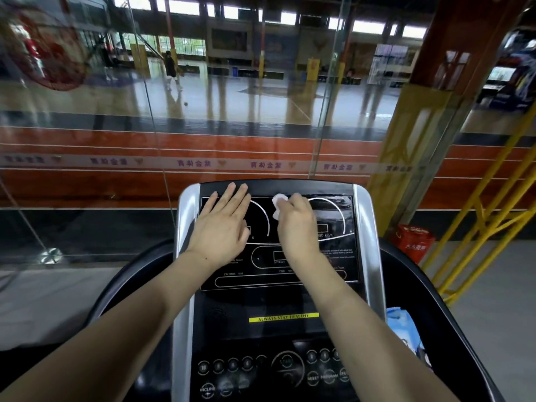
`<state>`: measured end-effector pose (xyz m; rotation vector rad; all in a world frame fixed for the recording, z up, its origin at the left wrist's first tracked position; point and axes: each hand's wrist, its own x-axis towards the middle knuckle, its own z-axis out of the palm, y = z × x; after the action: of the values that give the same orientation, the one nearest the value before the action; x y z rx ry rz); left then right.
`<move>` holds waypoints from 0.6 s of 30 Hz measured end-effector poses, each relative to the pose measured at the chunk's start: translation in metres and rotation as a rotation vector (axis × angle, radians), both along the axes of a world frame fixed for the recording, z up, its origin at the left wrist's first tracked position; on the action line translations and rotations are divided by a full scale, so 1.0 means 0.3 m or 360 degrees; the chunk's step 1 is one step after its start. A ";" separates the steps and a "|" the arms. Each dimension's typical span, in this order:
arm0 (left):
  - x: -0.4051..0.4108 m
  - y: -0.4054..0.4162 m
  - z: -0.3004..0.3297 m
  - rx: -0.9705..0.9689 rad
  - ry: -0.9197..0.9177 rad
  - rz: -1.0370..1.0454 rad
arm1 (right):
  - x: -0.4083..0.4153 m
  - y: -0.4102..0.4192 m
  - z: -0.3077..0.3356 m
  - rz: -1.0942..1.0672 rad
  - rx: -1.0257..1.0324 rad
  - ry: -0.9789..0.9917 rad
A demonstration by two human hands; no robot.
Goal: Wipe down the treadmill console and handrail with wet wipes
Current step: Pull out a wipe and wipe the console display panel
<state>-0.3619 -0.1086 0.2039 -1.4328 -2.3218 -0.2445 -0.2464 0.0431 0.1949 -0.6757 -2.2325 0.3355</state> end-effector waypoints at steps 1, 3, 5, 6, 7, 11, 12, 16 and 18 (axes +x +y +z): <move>0.000 -0.003 0.001 0.0004 0.0004 -0.0005 | 0.006 0.003 0.010 0.0037 0.0074 -0.0045; -0.006 -0.011 0.000 -0.0004 0.0029 0.0000 | 0.064 0.078 -0.001 -0.0043 0.0186 -0.0148; -0.015 -0.033 -0.010 0.0007 0.0054 0.0046 | 0.127 0.173 -0.007 -0.0267 0.0151 -0.0090; -0.022 -0.051 -0.017 0.0026 0.0065 0.0074 | 0.151 0.191 -0.006 -0.0278 0.0075 -0.0052; -0.030 -0.070 -0.026 0.0041 0.0075 0.0097 | 0.160 0.196 -0.006 -0.0309 0.0005 -0.0018; -0.071 -0.154 -0.060 0.0132 0.0057 0.0185 | 0.080 0.104 -0.006 -0.0282 0.0012 0.0038; -0.077 -0.173 -0.070 0.0165 0.0041 0.0194 | 0.045 0.063 -0.010 -0.0189 -0.0033 0.0036; -0.103 -0.224 -0.117 0.0209 0.0036 0.0201 | -0.131 -0.167 0.008 0.0179 -0.0099 0.0014; -0.119 -0.231 -0.134 0.0246 0.0042 0.0179 | -0.211 -0.269 0.015 0.0416 -0.0090 -0.0019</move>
<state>-0.3977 -0.1779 0.1637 -1.2203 -2.2988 -0.3616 -0.3096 -0.0375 0.1995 -0.4147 -2.3333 0.5268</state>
